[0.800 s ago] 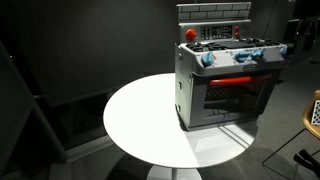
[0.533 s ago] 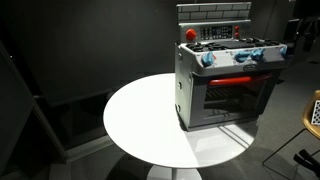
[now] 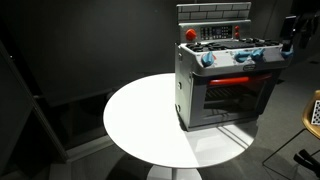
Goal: Push the top orange button on the right side of the stove button display
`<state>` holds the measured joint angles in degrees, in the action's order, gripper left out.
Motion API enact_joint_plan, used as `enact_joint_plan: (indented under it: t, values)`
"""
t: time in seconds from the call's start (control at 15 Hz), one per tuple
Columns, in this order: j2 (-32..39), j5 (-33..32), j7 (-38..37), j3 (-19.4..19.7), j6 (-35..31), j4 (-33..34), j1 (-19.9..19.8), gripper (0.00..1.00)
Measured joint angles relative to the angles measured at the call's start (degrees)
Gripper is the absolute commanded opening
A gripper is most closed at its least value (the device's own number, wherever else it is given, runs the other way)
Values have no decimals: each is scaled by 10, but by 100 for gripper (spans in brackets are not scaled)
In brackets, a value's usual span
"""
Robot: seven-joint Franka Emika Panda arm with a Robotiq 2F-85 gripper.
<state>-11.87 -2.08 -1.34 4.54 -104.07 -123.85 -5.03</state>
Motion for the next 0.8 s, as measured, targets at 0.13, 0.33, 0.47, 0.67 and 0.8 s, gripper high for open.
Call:
enact_joint_plan:
  t: [0.13, 0.33, 0.47, 0.67, 0.8]
  values:
    - [0, 0, 0, -2, -6, 11, 5, 100]
    - [-1, 0, 0, -6, -18, 32, 12, 100]
    - [0, 0, 0, -9, -30, 46, 13, 100]
    - [0, 0, 0, -9, -59, 67, 13, 100]
    - [3, -1, -1, -8, -81, 77, 12, 100]
